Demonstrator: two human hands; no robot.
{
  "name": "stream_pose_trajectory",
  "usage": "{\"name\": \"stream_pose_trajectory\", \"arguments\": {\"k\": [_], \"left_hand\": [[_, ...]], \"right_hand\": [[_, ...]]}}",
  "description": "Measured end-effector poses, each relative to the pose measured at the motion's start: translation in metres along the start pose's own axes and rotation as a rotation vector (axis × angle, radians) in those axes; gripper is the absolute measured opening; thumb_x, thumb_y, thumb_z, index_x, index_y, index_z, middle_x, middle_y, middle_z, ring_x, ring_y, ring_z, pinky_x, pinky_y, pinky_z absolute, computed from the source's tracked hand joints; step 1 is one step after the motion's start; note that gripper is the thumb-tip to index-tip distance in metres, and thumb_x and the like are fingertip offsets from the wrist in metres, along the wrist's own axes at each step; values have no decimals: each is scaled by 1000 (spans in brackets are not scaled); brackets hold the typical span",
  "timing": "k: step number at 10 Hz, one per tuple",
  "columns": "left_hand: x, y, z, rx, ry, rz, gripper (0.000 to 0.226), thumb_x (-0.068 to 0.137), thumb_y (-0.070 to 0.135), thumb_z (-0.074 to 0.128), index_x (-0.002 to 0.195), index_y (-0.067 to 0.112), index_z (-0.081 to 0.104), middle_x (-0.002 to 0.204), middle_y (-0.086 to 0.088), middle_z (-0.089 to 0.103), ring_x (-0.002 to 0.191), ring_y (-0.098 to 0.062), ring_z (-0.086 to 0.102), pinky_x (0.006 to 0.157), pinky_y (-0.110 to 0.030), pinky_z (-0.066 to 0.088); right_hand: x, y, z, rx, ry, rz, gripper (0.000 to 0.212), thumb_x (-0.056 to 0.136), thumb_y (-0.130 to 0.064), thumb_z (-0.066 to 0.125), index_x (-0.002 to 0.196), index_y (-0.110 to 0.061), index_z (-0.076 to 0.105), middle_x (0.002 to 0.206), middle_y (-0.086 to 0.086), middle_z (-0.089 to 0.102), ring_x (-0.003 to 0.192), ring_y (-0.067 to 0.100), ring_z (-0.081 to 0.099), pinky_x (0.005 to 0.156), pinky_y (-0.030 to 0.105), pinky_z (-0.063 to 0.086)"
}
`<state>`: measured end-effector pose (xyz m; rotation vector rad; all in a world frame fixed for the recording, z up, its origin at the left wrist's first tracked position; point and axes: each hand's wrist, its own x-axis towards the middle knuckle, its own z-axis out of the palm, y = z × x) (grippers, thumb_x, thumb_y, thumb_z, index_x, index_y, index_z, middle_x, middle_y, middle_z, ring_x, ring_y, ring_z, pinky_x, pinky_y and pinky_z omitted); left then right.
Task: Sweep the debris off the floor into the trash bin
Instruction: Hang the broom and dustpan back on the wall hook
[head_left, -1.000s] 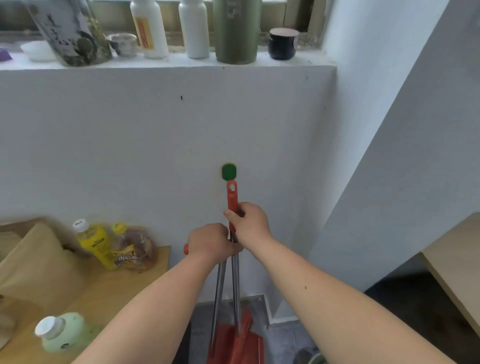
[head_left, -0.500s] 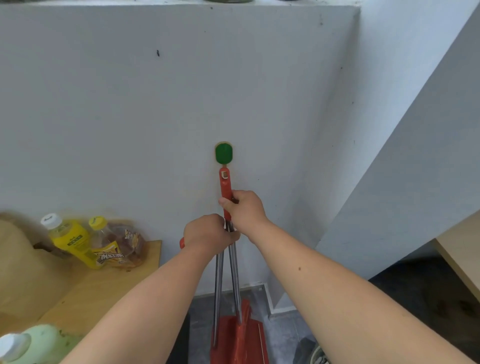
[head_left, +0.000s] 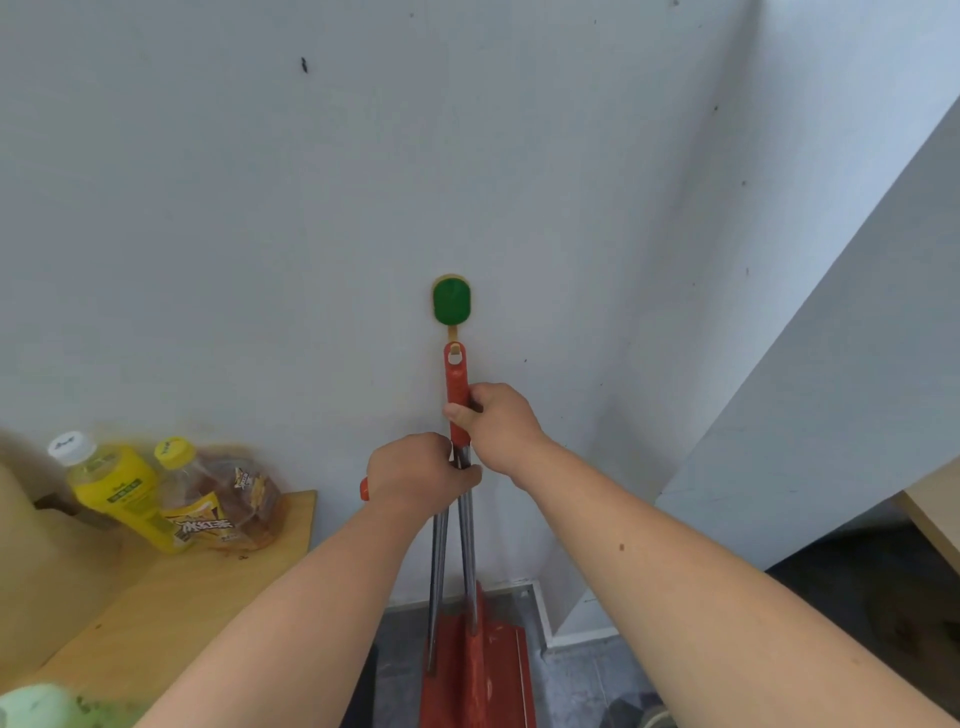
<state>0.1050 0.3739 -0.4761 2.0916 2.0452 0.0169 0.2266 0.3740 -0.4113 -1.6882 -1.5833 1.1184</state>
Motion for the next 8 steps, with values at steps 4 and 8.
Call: {"name": "stream_pose_trajectory", "arguments": {"k": [4, 8], "left_hand": [[4, -3, 5, -33, -79, 41, 48, 77, 75, 47, 78, 30, 63, 73, 12, 65, 71, -11, 63, 70, -30, 55], [-37, -7, -28, 71, 59, 180, 51, 83, 63, 50, 124, 34, 60, 105, 5, 60, 105, -22, 57, 88, -39, 43]], "right_hand": [[-3, 5, 2, 156, 30, 28, 29, 99, -28, 62, 122, -12, 70, 114, 5, 72, 104, 23, 66, 97, 36, 51], [-44, -23, -10, 104, 56, 35, 70, 94, -48, 64, 152, -16, 42, 150, 0, 48, 140, 21, 44, 108, 28, 36]]}}
